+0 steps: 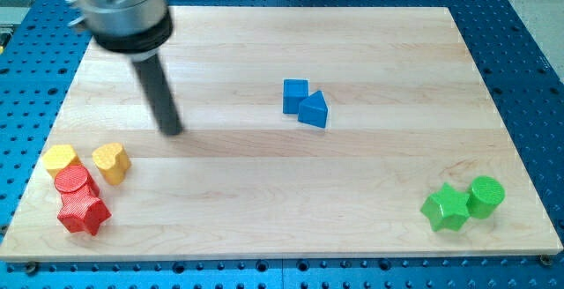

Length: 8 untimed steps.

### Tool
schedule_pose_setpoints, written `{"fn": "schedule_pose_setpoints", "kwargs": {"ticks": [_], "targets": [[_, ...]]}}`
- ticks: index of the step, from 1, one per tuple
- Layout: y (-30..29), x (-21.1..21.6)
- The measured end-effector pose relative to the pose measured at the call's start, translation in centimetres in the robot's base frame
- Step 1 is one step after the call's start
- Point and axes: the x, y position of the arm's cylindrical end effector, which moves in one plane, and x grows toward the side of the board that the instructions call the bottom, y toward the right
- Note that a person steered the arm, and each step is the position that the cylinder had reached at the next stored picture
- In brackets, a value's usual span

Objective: Move the blue blocks towards the red blocks

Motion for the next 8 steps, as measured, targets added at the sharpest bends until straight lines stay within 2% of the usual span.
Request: {"fn": "schedule_pose_setpoints", "kwargs": {"ticks": [1,2,7,8], "targets": [[7.6,-6.2],[13.4,-7.5],[15.0,-4.2],[14.8,-2.0]]}}
